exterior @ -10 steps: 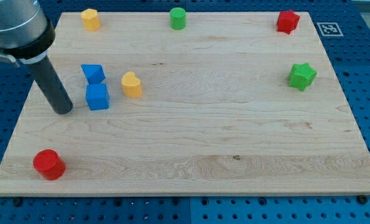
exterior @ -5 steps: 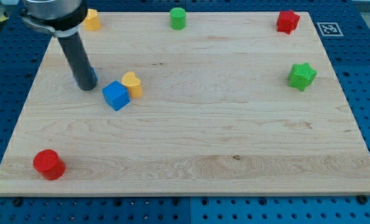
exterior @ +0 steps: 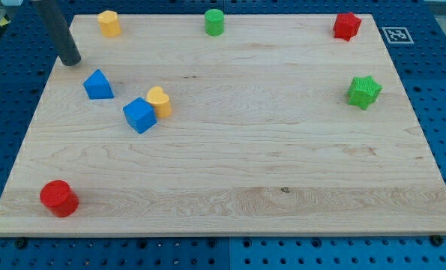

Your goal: Place the yellow block and blue blocks parallel to each other

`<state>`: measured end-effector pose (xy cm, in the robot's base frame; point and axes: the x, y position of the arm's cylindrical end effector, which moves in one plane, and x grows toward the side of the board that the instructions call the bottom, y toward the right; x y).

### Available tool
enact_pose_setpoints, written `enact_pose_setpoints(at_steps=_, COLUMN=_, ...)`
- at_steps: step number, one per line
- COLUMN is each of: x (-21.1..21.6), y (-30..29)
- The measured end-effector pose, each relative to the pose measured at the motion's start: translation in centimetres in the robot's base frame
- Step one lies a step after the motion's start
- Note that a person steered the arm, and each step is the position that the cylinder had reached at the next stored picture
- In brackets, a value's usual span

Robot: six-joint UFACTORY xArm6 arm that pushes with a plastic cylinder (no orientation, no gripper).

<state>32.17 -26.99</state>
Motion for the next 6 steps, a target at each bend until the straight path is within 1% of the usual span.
enact_pose_setpoints(at_steps=1, x=2.2, y=0.5)
enact_pose_setpoints(at_steps=2, x=4.4, y=4.7)
enact_pose_setpoints(at_steps=3, x=4.7, y=9.4)
enact_pose_setpoints(at_steps=4, x=5.3, y=10.7)
enact_pose_setpoints(at_steps=5, x=3.0, y=10.4)
enact_pose_setpoints(at_steps=6, x=-1.8, y=8.0)
